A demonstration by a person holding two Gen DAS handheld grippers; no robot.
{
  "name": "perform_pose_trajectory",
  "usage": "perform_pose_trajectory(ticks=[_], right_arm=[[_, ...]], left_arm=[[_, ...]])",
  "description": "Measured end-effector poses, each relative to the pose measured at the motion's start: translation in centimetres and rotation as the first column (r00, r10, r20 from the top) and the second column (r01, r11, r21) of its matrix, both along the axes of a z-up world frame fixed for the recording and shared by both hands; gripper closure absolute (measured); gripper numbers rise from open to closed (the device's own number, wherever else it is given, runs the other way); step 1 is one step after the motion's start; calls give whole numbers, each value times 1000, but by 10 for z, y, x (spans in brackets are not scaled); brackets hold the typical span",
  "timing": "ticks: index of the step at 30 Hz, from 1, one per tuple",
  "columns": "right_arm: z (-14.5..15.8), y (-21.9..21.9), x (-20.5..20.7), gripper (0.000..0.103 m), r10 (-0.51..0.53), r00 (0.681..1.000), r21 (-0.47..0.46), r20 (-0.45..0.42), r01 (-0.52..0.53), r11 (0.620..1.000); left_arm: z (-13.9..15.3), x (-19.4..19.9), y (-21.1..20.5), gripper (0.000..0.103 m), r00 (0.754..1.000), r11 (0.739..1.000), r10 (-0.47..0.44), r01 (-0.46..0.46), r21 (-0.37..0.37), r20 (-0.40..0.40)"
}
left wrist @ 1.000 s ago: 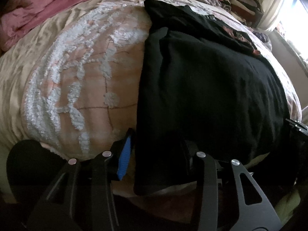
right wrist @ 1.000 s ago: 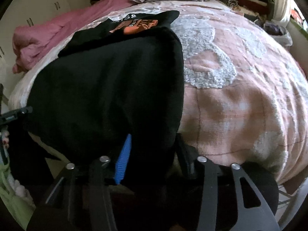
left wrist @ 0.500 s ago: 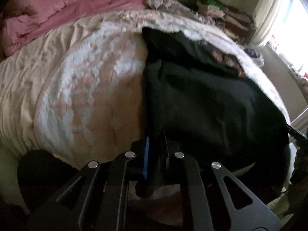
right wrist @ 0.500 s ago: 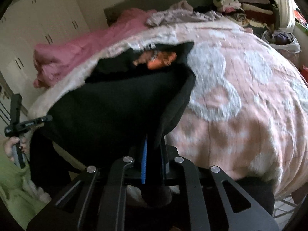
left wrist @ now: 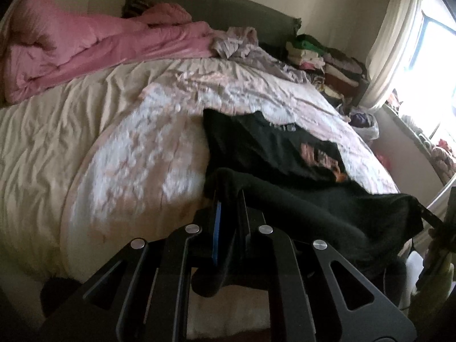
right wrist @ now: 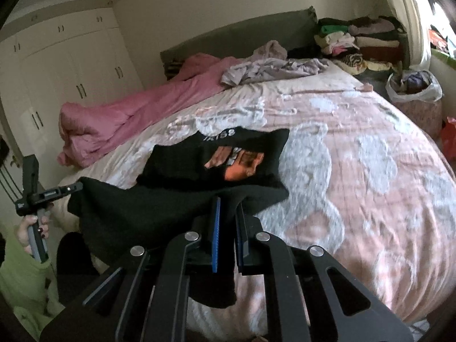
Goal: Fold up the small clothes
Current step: 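Lift the hem with both grippers and fold it toward the collar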
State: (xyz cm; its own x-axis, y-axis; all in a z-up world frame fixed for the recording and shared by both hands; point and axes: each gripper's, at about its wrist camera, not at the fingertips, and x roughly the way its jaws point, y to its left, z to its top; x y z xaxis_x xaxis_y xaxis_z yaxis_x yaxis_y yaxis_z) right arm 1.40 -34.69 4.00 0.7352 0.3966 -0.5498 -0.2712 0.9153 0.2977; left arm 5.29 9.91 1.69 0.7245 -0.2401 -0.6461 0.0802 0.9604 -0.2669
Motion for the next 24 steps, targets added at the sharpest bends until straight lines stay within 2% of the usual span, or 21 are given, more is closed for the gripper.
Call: perform_pose_trajectory(ticks=[10,14,24], right_arm=[[15,8,38,95,-24,999,-49,45,26,998],[17,7,52,95,-35,998,-32,45,36,999],[18,-4,93,95,-86,996,10,13,86,996]], left_arm=[[10,38,-4,100,1000,1000,14,-14,8,26],[11,58,-1,100,999,999,35,-35,-17,16],[15,88,-4,100,998,998,62,-61,-14,23]])
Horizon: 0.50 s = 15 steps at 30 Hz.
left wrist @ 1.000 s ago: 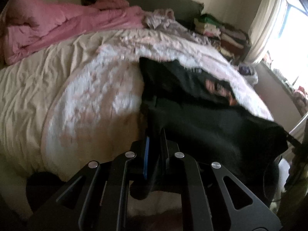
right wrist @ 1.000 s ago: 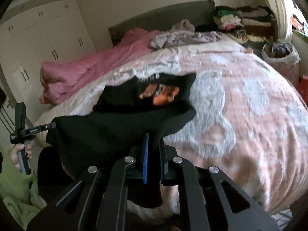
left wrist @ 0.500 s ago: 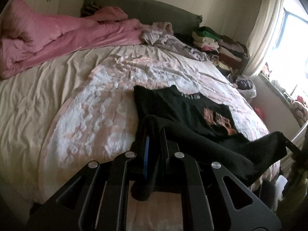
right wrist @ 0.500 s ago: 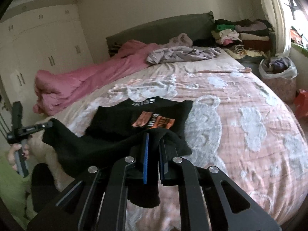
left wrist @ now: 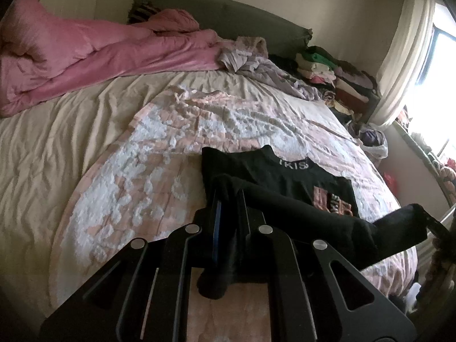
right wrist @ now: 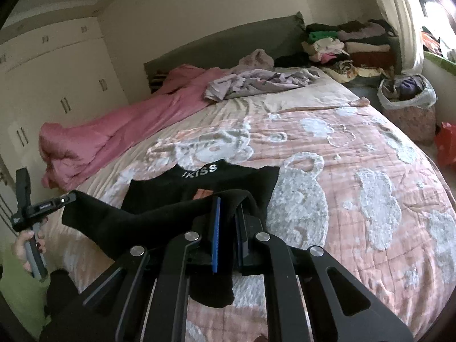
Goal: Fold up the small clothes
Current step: 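Lift the hem with both grippers and fold it toward the collar, then lower the hem near the collar and open both grippers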
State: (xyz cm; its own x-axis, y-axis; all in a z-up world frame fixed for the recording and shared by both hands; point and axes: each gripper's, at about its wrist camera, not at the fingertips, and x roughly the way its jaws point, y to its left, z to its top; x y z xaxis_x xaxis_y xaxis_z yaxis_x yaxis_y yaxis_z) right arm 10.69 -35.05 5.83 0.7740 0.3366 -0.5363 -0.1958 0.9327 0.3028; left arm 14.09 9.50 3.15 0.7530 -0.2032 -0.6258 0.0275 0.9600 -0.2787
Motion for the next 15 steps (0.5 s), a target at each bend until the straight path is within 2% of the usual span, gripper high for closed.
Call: perform_pose_trajectory(ticks=[15], right_arm=[[-7,0,60,95,-57,997,-31,-52,56,998]], left_arm=[[-12,45,-2,100,1000,1000,19,-19,-3,-4]])
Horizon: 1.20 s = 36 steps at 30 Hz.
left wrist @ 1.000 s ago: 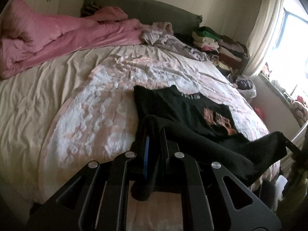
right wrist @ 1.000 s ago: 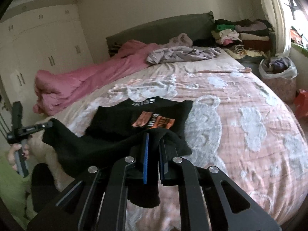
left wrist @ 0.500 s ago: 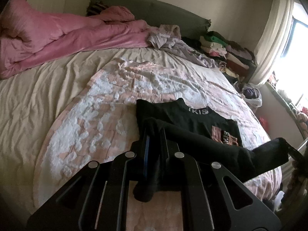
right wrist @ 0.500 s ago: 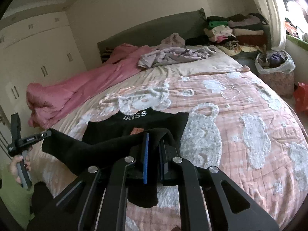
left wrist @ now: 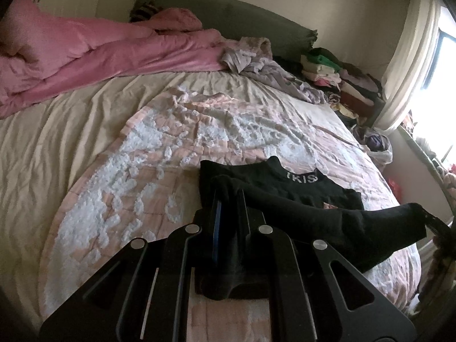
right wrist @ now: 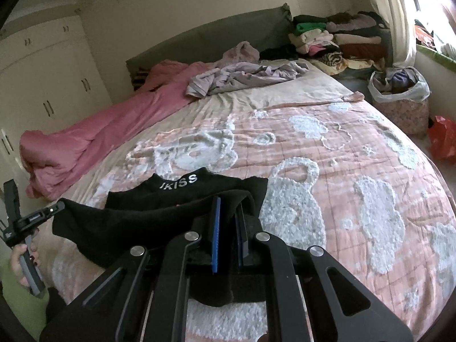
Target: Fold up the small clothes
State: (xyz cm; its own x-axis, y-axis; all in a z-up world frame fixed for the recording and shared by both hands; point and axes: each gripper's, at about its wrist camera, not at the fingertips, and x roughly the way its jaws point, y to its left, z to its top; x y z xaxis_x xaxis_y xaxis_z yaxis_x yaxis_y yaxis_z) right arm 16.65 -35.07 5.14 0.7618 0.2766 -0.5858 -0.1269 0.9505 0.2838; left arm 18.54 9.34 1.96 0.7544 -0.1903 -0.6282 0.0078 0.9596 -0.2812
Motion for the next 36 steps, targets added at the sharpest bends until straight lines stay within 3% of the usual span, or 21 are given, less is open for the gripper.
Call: perform_pose_trajectory(ticks=[9,18,19,21,23,27,29,31,36], right_arm=[[-15,2,24,95,-26,999,-24,-42,25,999],[-55,-2,39,93,-70,991,-22,-117,68,997],[-57,-2,40,85,-71,990,-21,-120,69,997],[-60,-3,39,75,-73,990,-16,-120,71,997],[-61,-4,38,54,-71,991,-9,-117,71,997],[-55,-3,31,48,-86,993,-22,-78,84,996],[-51,-2,25,43,-85,995,-29,-55,83,996],[-46,0,19,30,-78,996,-50,-34,77,996],[-34,6,4,24,-73,997,-98,30,75,992]], left_arm=[[-20,18,0,100,1000,999,16,-15,32,-20],[-42,25,-13,95,999,989,28,-23,143,-34],[-42,23,-15,92,999,988,29,-24,150,-28],[-40,19,-19,72,1000,985,26,-23,171,-13],[-37,14,-26,66,1000,977,17,-18,213,4],[-29,6,-38,49,999,968,2,-10,251,35],[-26,3,-42,46,999,966,-12,1,259,42],[-22,0,-46,43,999,964,-22,8,267,50],[-16,-6,-51,34,998,962,-33,16,271,58]])
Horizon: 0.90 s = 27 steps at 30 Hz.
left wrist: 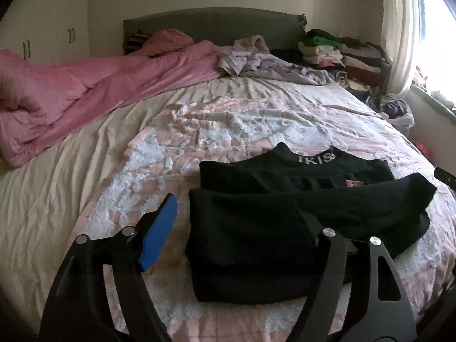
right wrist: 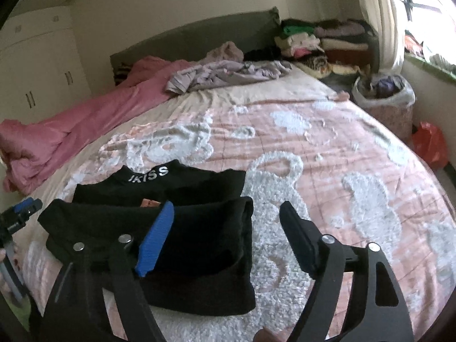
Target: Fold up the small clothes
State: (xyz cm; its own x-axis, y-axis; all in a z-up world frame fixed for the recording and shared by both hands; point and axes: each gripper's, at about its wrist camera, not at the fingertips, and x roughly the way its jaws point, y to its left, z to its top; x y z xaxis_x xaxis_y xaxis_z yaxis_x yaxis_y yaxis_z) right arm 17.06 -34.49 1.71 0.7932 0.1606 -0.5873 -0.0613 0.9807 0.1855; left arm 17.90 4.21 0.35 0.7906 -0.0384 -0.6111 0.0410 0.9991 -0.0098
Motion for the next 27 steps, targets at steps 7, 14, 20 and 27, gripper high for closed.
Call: perform_pose_trajectory(ticks=[7,14,20,27], right_arm=[[10,18,-26,21,69,996,-45,58,-67,997],[2,54,-45,39,217,976,-65,32,-215,974],[-16,80,-48,71,304,952,-117,-39,-306,945],[-44,96,-38,80,316,936,-141,-154,-338,931]], left_arm=[[9,-15,-7,28,1000,1000,-18,18,19,22],[8,-36,-13,28,998,998,-65,65,12,11],[-14,-43,-31,43,989,990,-140,140,-11,-54],[-53,-35,-53,55,975,983,-175,182,33,-138]])
